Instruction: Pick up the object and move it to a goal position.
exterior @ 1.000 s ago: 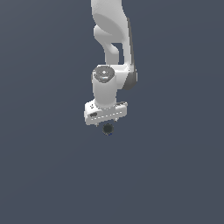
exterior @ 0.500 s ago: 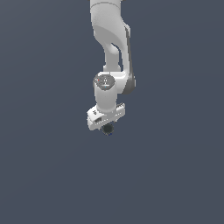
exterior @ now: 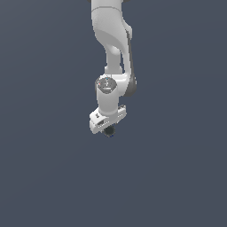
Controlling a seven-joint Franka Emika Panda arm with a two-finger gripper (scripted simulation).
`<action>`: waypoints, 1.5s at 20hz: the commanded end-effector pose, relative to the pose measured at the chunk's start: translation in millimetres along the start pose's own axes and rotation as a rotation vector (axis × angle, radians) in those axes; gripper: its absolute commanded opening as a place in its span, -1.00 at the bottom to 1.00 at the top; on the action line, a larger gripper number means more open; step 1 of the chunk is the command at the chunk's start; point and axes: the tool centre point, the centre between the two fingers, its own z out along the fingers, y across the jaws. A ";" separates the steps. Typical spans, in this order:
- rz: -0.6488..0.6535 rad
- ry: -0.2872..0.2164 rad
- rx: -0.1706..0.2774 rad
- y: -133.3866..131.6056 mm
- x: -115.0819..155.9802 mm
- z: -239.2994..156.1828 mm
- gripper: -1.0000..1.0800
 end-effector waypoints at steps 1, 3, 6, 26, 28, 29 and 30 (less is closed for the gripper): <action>0.000 0.000 0.000 0.0 0.0 1.1 0.92; -0.001 0.000 0.000 -0.2 0.0 5.1 0.92; -0.002 0.000 0.000 -0.2 -0.4 16.0 0.92; -0.005 0.001 0.000 -0.2 -0.2 50.5 -1.00; -0.004 0.001 -0.001 0.5 -0.4 49.5 -1.00; -0.004 0.001 -0.001 0.7 -0.4 49.2 -1.00; -0.004 0.001 -0.001 1.4 -0.4 48.4 -1.00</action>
